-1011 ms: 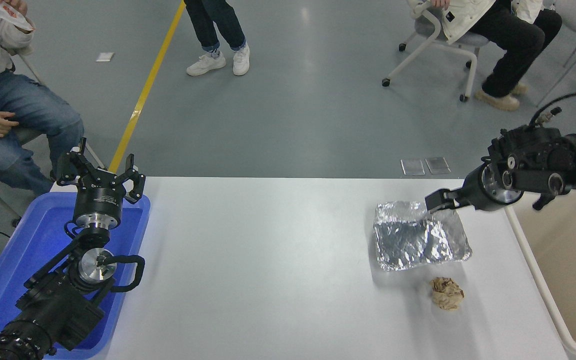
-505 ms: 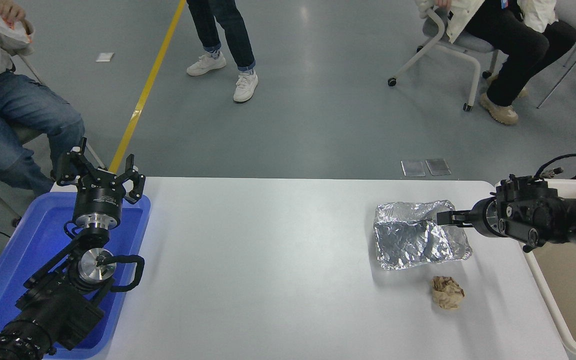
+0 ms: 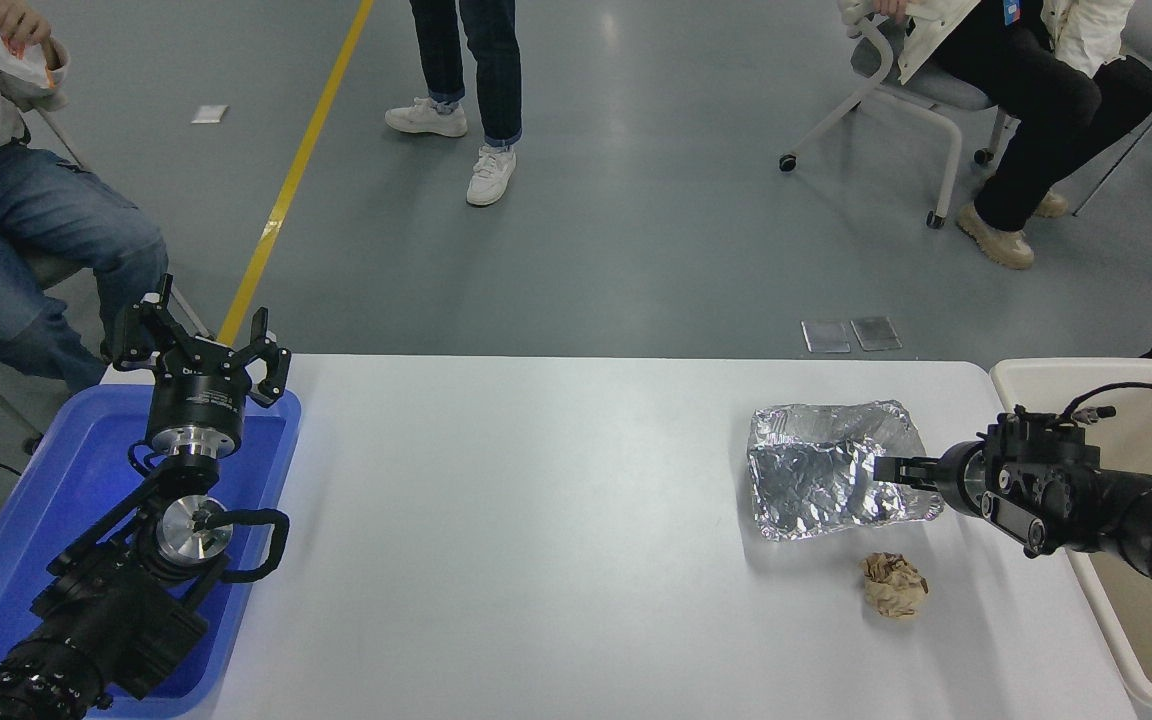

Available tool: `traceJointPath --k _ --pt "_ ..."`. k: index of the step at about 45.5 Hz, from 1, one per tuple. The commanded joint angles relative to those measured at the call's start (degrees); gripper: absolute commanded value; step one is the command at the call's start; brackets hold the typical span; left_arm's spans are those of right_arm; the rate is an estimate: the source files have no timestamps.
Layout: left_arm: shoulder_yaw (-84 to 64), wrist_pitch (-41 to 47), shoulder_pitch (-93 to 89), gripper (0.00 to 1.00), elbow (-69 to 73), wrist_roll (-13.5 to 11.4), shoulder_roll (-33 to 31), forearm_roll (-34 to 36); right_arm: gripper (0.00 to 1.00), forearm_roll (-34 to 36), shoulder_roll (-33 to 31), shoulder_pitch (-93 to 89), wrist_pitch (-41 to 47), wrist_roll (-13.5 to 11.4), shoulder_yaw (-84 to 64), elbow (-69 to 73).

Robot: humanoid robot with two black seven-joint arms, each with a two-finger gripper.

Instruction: Pick up foil plate and place in dustbin

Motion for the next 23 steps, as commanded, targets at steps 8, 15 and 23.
traceJointPath --k 8,15,23 --pt "0.00 0.00 -0.02 0.99 0.00 0.00 0.00 0.00 0.00 -0.73 0.09 -1.08 -0.10 0.09 1.15 -0.74" --pt "0.00 0.00 -0.02 0.99 0.00 0.00 0.00 0.00 0.00 -0.64 -0.17 -0.29 -0.01 0.18 1.16 -0.48" --pt "0.00 0.00 -0.02 0.99 0.00 0.00 0.00 0.00 0.00 -0.64 -0.61 3.83 0.17 0.97 1.07 2.15"
